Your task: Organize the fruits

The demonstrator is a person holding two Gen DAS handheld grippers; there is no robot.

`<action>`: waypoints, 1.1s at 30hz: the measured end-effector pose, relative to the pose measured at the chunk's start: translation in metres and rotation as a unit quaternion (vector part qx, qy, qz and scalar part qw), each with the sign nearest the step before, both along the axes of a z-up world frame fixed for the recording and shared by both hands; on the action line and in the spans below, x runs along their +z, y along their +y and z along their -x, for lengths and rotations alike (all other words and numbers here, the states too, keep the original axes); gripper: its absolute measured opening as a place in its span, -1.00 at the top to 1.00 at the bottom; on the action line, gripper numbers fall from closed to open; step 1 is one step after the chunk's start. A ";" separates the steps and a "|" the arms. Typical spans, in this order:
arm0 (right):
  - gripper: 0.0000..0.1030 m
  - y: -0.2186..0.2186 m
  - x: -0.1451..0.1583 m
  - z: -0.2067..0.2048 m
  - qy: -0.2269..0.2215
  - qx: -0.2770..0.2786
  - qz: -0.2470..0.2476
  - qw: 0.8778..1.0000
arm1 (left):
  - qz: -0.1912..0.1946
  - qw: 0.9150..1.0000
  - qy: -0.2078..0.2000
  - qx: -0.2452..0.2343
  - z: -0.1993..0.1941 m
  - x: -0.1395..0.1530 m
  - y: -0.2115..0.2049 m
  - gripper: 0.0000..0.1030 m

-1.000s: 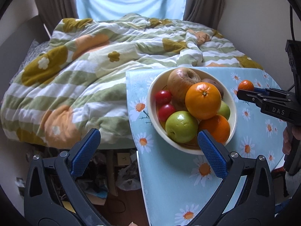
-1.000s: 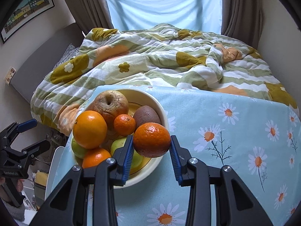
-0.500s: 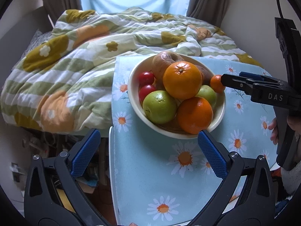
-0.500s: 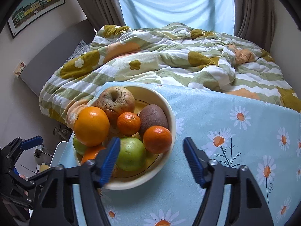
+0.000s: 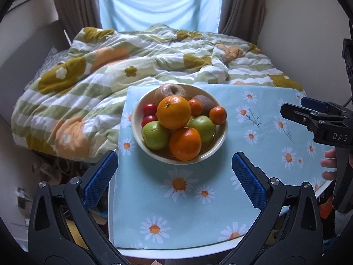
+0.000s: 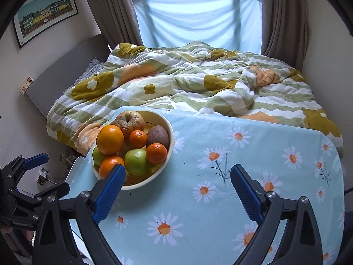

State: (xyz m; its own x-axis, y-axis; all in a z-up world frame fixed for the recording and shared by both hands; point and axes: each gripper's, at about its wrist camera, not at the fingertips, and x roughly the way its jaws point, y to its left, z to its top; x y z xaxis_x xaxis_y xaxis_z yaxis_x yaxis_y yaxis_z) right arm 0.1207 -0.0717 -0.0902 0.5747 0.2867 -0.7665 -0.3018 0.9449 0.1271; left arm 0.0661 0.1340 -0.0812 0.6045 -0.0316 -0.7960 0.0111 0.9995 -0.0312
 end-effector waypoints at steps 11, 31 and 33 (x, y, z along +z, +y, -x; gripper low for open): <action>-0.99 -0.070 0.057 0.064 -0.029 -0.073 0.054 0.995 | -0.009 0.998 -0.058 0.028 0.043 0.058 -0.052 -1.00; -0.99 -0.114 0.071 0.107 -0.048 -0.126 0.059 0.989 | -0.016 0.995 -0.093 0.009 0.070 0.079 -0.086 -1.00; -0.99 -0.115 0.071 0.106 -0.049 -0.126 0.058 0.989 | -0.015 0.995 -0.094 0.008 0.070 0.079 -0.086 -1.00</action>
